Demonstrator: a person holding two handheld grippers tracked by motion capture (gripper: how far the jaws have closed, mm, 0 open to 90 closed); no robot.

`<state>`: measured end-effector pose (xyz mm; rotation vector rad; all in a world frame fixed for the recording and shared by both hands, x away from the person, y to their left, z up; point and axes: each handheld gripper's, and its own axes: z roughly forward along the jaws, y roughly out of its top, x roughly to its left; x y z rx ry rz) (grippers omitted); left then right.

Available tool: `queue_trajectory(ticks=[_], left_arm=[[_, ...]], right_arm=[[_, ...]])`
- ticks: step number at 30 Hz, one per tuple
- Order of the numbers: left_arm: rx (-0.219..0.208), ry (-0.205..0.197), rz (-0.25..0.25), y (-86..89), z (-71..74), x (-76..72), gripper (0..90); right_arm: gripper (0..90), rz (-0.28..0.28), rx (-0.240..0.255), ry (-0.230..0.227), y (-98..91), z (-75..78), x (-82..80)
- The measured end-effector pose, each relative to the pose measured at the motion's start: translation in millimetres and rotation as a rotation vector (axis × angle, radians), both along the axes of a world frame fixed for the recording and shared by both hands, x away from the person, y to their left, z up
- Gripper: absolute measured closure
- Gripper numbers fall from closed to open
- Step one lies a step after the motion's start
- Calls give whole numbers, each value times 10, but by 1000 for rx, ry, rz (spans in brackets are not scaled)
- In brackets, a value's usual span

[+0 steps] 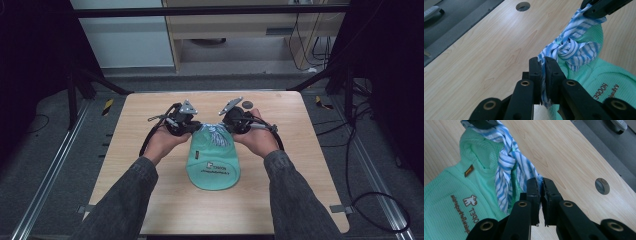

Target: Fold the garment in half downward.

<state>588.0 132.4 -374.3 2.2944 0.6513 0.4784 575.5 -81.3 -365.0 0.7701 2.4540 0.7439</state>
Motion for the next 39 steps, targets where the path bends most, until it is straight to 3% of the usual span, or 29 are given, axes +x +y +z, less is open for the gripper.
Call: queue_trajectory(ticks=[9, 15, 25, 32, 39], left_arm=[[15, -17, -20, -122, -12, -43, 845], [17, -31, -21, -170, 18, -32, 844], [28, -66, -49, -135, -55, -222, 843], [13, -63, -53, -102, -129, -292, 843], [29, -64, -70, -113, -159, -390, 842]], right_arm=[[849, 4, -1, -9, -98, -48, -101], [849, -20, 10, -21, -146, -39, -81], [851, 9, 27, -43, -159, -131, -250], [851, 14, 34, -56, -158, -186, -362], [851, 23, 34, -56, -173, -251, -460]])
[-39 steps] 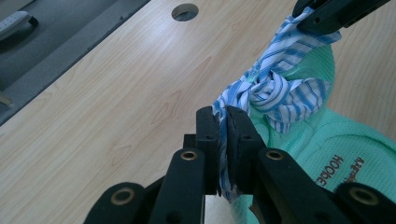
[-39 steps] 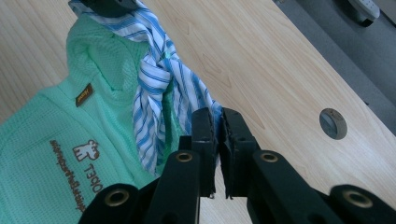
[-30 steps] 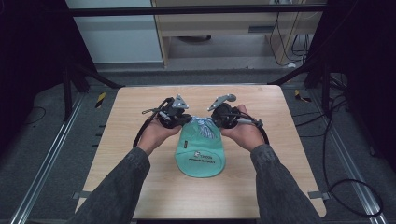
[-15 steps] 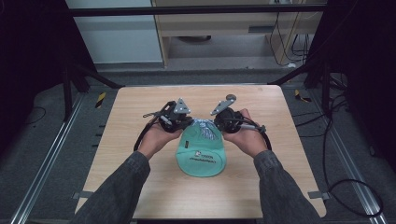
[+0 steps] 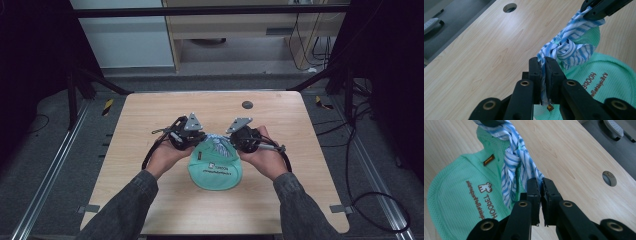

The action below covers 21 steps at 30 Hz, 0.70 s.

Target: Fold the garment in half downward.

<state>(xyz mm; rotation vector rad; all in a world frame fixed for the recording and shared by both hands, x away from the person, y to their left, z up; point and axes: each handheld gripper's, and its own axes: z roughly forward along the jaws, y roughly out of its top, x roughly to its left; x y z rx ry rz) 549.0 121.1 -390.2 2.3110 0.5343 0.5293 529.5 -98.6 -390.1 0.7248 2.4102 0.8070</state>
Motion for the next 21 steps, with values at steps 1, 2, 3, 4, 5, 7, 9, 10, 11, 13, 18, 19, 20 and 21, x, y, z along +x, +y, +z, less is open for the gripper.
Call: queue_trajectory(ticks=[1, 2, 3, 4, 5, 7, 9, 10, 11, 13, 18, 19, 20, 21], left_arm=[[3, -3, -4, -1, -6, -18, 842], [4, -3, -6, -2, -13, -40, 841], [2, -8, -10, 1, -24, -64, 841], [-1, -8, -11, 4, -37, -86, 841], [-2, -5, -14, 9, -52, -104, 841], [-7, 3, -16, 18, -86, -138, 842], [-4, 4, -17, 26, -115, -169, 842], [-2, 8, -18, 29, -125, -184, 842], [-2, 8, -18, 29, -125, -184, 841], [1, 13, -20, 38, -148, -220, 840], [-3, 17, -15, 51, -170, -271, 839], [-3, 16, -15, 56, -175, -283, 839], [-4, 18, -16, 61, -182, -295, 839], [-7, 22, -18, 67, -188, -308, 839]], right_arm=[[851, 2, 0, 2, -3, -11, -13], [850, 2, 4, 0, -3, -25, -27], [850, 3, 6, 1, -5, -39, -41], [850, 3, 3, 7, -9, -47, -59], [850, 3, 10, 4, -10, -63, -77], [850, 8, 9, 7, -13, -92, -111], [851, 12, 14, 10, -12, -125, -141], [851, 16, 12, 16, -12, -138, -155], [851, 17, 13, 14, -8, -154, -166], [851, 20, 12, 17, -1, -181, -185], [850, 24, 10, 26, 11, -229, -205], [850, 27, 9, 26, 11, -232, -207], [850, 28, 11, 29, 14, -236, -215], [850, 32, 10, 29, 15, -241, -222]])
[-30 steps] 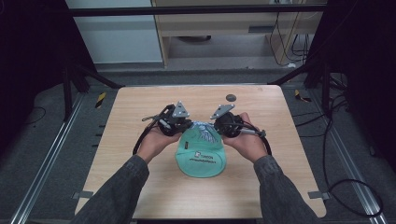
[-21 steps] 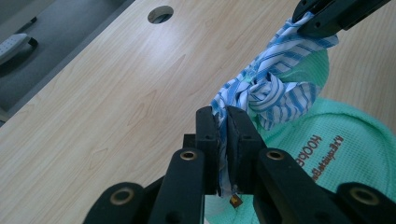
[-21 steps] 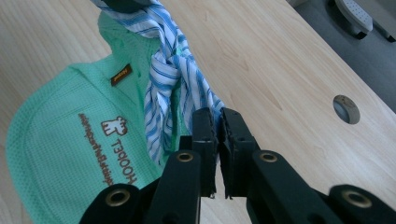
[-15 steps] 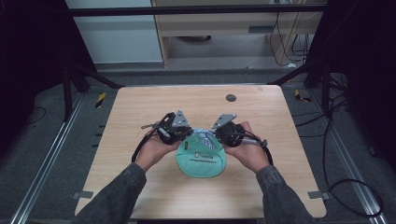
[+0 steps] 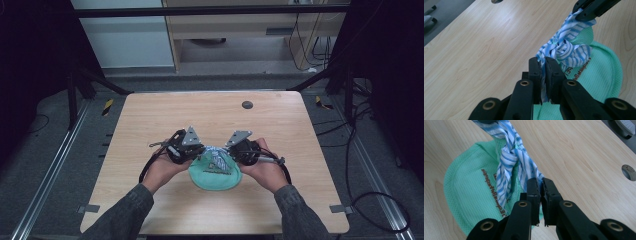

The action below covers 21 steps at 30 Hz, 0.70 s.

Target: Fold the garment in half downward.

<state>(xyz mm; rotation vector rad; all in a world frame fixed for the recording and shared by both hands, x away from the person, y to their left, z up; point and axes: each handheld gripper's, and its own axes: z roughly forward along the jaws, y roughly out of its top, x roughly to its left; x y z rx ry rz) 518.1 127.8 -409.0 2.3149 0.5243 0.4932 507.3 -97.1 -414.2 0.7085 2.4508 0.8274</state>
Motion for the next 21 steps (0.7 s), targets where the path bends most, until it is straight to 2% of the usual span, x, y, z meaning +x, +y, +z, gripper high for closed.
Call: queue_trajectory(ticks=[11, 21], left_arm=[[-15, 28, -9, 73, -87, -116, 842], [-31, 38, -16, 130, -179, -221, 842]], right_arm=[[849, 23, -2, 10, 36, -92, -107], [849, 49, -5, 15, 60, -139, -195]])
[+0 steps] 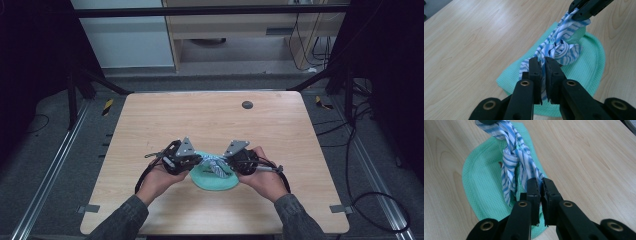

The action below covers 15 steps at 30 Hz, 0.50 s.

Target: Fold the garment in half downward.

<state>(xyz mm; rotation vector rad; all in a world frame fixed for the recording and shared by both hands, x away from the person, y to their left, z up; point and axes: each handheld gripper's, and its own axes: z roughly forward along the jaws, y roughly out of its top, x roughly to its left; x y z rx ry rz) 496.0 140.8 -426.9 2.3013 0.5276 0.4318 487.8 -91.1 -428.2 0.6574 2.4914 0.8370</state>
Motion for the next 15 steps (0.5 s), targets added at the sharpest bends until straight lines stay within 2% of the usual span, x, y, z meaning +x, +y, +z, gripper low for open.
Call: queue_trajectory(ticks=[15], left_arm=[[-6, 27, -11, 62, -219, -147, 838]], right_arm=[[849, 27, -3, 29, 38, -149, -156]])
